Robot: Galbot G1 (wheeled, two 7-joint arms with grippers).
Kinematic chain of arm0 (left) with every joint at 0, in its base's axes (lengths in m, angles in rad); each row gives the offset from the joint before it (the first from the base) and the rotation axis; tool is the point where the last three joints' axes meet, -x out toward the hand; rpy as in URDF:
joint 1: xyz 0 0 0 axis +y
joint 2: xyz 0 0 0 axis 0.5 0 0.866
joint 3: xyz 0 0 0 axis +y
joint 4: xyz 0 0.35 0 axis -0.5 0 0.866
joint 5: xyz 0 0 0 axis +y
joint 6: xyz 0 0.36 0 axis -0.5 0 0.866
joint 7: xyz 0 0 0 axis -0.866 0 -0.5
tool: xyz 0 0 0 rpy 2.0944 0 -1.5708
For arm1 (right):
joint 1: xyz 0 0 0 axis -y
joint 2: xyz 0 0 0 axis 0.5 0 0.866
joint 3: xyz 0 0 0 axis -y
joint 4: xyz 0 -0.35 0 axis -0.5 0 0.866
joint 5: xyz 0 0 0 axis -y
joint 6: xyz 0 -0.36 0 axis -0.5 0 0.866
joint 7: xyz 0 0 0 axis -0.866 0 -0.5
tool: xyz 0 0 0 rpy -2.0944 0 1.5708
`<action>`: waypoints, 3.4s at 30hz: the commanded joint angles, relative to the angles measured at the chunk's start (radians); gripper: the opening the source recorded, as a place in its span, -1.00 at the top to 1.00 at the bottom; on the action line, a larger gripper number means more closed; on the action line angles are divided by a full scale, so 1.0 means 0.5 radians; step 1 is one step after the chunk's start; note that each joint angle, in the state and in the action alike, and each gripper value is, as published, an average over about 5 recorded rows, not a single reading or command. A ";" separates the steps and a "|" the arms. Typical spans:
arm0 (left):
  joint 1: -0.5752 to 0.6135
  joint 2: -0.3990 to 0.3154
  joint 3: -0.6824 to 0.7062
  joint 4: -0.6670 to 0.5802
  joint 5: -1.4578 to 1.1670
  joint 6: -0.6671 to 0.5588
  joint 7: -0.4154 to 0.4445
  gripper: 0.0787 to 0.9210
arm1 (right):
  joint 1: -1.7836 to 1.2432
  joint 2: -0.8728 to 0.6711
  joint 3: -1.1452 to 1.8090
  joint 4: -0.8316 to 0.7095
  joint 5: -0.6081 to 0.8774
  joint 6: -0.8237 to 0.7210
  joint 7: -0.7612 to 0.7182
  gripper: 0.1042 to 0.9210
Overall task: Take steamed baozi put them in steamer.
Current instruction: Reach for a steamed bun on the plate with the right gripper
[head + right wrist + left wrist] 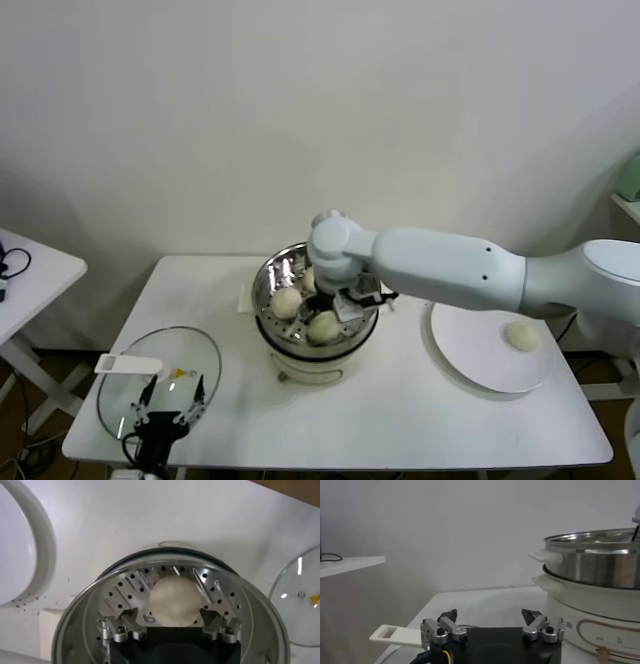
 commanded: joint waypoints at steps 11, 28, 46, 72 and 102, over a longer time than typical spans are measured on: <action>-0.031 0.022 -0.001 0.016 -0.016 -0.006 0.002 -0.77 | 0.694 -0.546 -0.276 -0.225 1.525 -0.987 0.012 -0.76; -0.117 0.030 0.028 -0.011 -0.027 -0.024 0.033 -0.77 | -0.381 -1.510 0.594 -0.677 1.047 -1.117 -0.048 -0.76; -0.079 -0.011 0.023 -0.048 0.029 -0.015 0.022 -0.77 | -1.275 -1.179 1.459 -1.108 0.212 -0.834 -0.073 -0.76; -0.083 -0.017 0.030 -0.023 0.049 -0.008 0.017 -0.77 | -1.150 -0.774 1.542 -1.564 -0.139 -0.623 0.095 -0.76; -0.078 -0.017 0.023 -0.020 0.049 -0.010 0.018 -0.77 | -1.093 -0.747 1.478 -1.583 -0.045 -0.698 0.050 -0.31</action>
